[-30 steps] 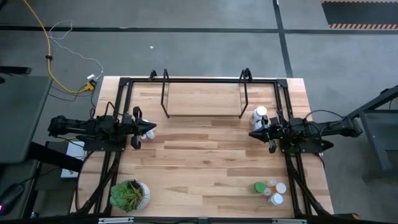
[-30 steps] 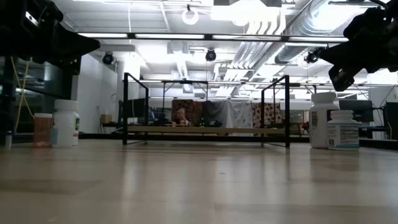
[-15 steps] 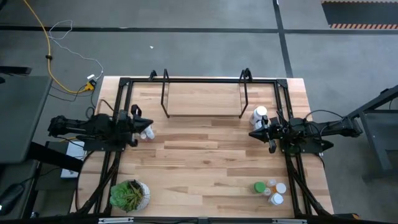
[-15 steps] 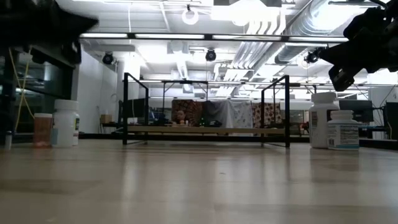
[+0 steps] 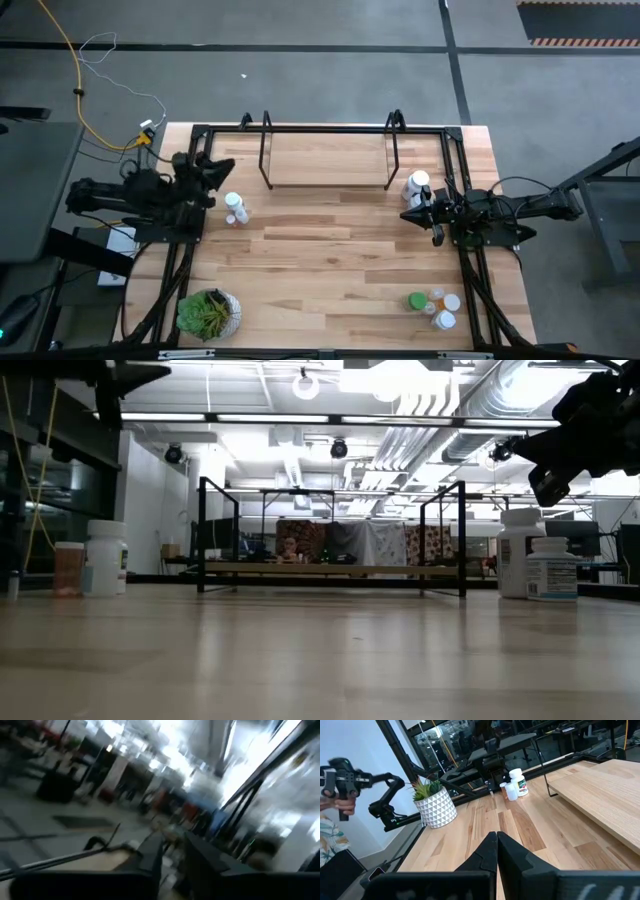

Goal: Pick and place medicine bottles onto shelf by color
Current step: Put the white pill bottle on the shelf

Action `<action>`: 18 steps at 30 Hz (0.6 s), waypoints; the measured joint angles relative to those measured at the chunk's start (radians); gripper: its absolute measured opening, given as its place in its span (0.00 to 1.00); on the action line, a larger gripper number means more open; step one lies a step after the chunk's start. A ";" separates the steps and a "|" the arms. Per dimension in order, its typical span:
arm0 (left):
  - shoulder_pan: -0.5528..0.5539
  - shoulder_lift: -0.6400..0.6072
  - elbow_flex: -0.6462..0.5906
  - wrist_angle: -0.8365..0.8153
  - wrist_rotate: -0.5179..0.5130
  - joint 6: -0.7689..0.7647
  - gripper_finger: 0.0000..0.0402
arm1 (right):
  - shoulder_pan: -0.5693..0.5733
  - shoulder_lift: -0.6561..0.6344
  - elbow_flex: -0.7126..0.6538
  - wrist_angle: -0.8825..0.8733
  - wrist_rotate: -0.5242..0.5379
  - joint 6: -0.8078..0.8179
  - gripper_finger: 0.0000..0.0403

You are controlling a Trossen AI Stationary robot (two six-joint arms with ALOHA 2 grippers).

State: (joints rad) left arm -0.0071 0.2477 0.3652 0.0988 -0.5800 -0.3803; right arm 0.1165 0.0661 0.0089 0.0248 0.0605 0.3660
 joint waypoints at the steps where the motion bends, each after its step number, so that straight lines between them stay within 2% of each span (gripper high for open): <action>1: 0.000 0.025 0.056 -0.092 -0.005 -0.013 0.26 | 0.000 0.000 0.000 0.000 0.000 0.000 0.00; 6: 0.000 0.148 0.331 -0.565 0.013 -0.137 0.51 | 0.000 0.000 0.000 0.000 0.000 0.000 0.00; 11: 0.000 0.266 0.513 -0.889 0.127 -0.250 0.73 | 0.000 0.000 0.000 0.000 0.000 0.000 0.00; 14: 0.000 0.341 0.557 -1.029 0.203 -0.356 0.81 | 0.000 0.000 0.000 0.000 0.000 0.000 0.00; 18: 0.024 0.461 0.562 -1.205 0.312 -0.522 0.83 | 0.000 0.000 0.000 0.000 0.000 0.000 0.00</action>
State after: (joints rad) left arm 0.0174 0.7087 0.9272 -1.1058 -0.2685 -0.9027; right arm 0.1165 0.0662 0.0090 0.0249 0.0604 0.3658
